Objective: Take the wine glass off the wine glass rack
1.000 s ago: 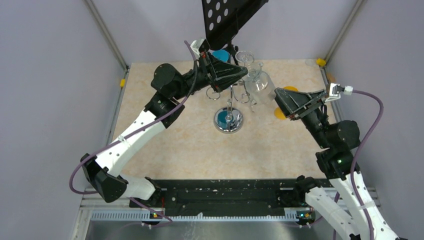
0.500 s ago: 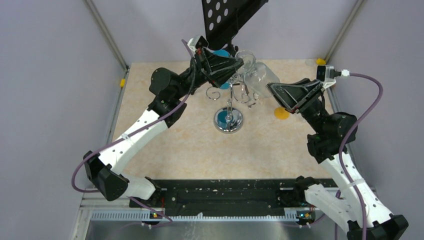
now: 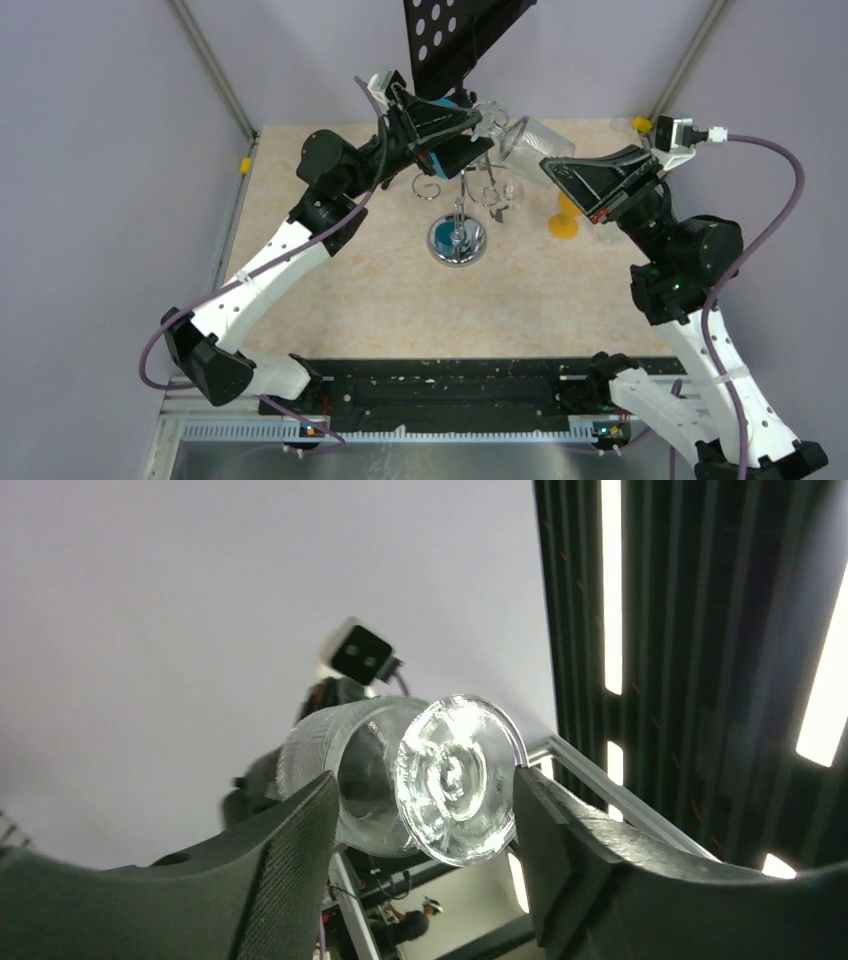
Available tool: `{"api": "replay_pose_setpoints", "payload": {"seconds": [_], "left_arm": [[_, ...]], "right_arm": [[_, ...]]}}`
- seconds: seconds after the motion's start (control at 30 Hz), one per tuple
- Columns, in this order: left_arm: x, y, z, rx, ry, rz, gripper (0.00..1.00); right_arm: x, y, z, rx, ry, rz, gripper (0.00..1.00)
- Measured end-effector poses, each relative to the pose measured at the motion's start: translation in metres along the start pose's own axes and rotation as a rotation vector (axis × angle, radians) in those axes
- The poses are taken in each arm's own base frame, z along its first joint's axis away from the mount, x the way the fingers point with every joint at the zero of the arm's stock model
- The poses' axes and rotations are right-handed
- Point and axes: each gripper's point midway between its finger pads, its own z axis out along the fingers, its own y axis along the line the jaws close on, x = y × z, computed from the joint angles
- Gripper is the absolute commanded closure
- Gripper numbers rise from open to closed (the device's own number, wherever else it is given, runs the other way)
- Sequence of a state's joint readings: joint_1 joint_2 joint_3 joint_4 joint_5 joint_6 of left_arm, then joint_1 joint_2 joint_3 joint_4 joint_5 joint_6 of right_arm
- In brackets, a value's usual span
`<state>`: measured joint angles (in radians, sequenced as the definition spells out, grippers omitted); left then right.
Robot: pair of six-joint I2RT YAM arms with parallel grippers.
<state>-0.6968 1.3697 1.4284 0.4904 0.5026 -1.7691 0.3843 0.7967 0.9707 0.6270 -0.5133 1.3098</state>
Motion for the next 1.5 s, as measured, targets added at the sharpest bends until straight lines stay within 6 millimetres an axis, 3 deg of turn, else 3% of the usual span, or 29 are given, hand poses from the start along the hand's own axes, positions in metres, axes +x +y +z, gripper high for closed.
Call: {"api": "replay_pose_setpoints", "payload": {"seconds": [0.13,0.4,0.5,0.73,0.97,1.13,1.27,1.5], "left_arm": [[-0.01,0.01,-0.013,-0.089,-0.045,0.122,0.1],[-0.032,0.019,-0.057,-0.27,-0.123,0.393,0.07],[-0.043,0.03,-0.072,-0.366,-0.138,0.476,0.07],[-0.073,0.044,-0.104,-0.596,-0.212,0.664,0.07],[-0.087,0.052,-0.136,-0.767,-0.27,0.784,0.07],[-0.093,0.057,-0.153,-0.851,-0.296,0.819,0.07],[-0.094,0.06,-0.163,-0.895,-0.304,0.83,0.06],[-0.095,0.059,-0.173,-0.93,-0.316,0.854,0.06]], "right_arm": [[-0.011,0.0,-0.001,0.123,-0.015,-0.13,1.0],[-0.037,-0.013,-0.03,0.437,-0.056,-0.344,1.0],[-0.041,-0.033,-0.047,0.591,-0.046,-0.384,1.0],[-0.041,-0.102,-0.102,1.036,0.065,-0.421,1.0],[-0.015,-0.168,-0.163,1.404,0.301,-0.398,1.0],[0.018,-0.217,-0.203,1.561,0.483,-0.345,1.0],[0.043,-0.243,-0.238,1.666,0.613,-0.299,1.0],[0.067,-0.273,-0.279,1.761,0.715,-0.219,1.0]]}}
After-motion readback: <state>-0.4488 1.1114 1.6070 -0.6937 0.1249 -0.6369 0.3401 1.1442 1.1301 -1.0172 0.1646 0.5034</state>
